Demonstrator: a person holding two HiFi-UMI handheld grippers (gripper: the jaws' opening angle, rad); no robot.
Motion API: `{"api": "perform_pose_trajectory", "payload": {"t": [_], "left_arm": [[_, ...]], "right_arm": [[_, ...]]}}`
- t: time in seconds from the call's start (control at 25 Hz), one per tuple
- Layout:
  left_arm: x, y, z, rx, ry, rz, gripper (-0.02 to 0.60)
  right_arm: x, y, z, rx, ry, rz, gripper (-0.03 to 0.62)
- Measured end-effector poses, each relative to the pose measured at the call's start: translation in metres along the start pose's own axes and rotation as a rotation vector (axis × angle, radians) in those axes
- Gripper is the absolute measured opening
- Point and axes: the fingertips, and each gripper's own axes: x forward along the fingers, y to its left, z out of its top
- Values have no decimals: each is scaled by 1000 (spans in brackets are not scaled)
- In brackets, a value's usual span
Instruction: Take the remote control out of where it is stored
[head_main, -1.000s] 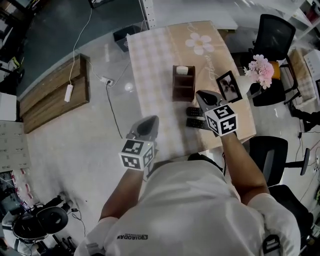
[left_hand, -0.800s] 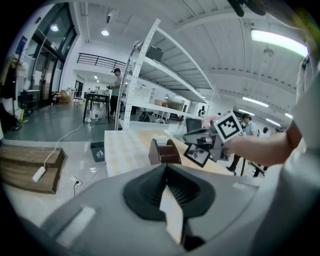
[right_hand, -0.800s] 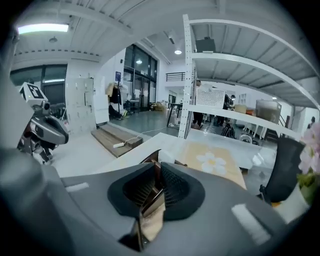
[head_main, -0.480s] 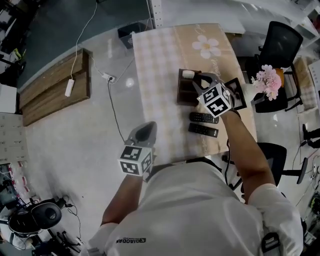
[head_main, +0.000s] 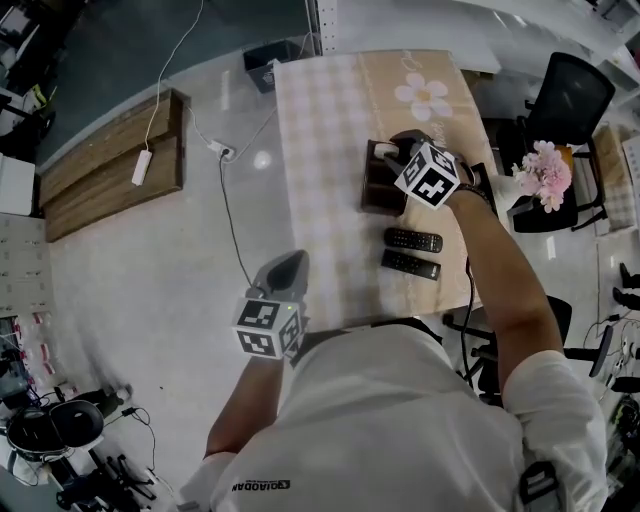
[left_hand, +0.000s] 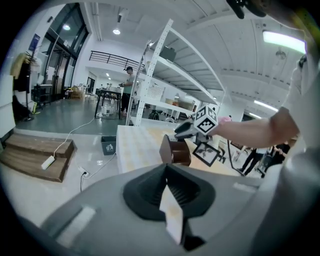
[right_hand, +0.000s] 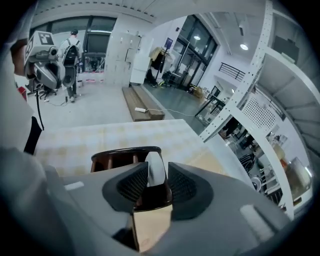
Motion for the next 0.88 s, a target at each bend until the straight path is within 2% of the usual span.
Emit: {"api": "perform_pose_trajectory", "payload": {"t": [0.16, 0.44, 0.64, 0.88], "left_arm": [[0, 0, -1, -7, 0, 1, 3], [-1, -1, -3, -9, -1, 1, 3], [-2, -4, -2, -3, -6, -7, 3], [-6, -8, 2, 15, -20, -22, 3]], "right_arm": [[6, 4, -4, -41, 32, 56, 129], [3, 10, -4, -2, 17, 128, 100], [-12, 7, 5, 21, -13, 131, 100], [-40, -4, 21, 26, -52, 92, 99]]}}
